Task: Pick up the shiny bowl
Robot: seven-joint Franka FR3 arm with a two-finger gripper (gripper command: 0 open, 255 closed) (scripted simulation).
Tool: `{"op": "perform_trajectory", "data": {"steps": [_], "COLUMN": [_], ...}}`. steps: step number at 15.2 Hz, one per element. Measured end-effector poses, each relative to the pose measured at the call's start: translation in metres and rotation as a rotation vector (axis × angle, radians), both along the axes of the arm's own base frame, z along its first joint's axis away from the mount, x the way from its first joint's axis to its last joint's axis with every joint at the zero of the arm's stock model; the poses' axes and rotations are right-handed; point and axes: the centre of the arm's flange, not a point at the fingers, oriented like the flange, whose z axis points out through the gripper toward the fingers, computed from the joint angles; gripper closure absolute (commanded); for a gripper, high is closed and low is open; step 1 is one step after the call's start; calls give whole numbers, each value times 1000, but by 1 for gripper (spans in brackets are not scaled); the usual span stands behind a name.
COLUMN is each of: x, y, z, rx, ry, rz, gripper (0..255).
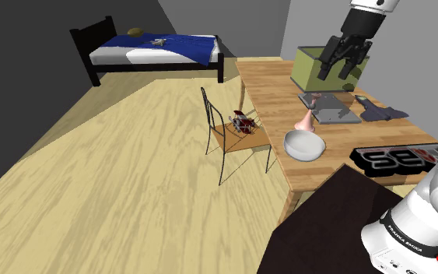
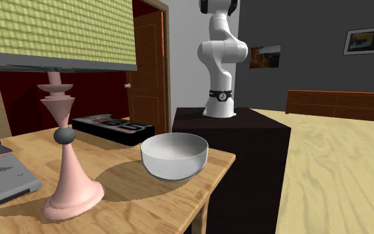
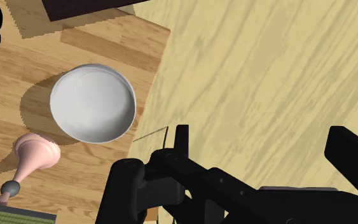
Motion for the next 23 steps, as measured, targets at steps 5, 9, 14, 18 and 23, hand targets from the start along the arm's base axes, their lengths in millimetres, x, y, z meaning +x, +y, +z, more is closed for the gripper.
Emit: {"op": "perform_trajectory", "data": {"steps": [5, 9, 14, 18, 23], "x": [14, 32, 55, 67, 87], "y": [-7, -19, -34, -46, -61], "z": [-37, -86, -142, -192, -251], "rx": [-16, -38, -66, -88, -115], "ry": [11, 24, 39, 52, 67], "rz": [9, 21, 37, 49, 65], "gripper": [0, 0, 0, 0, 0]}}
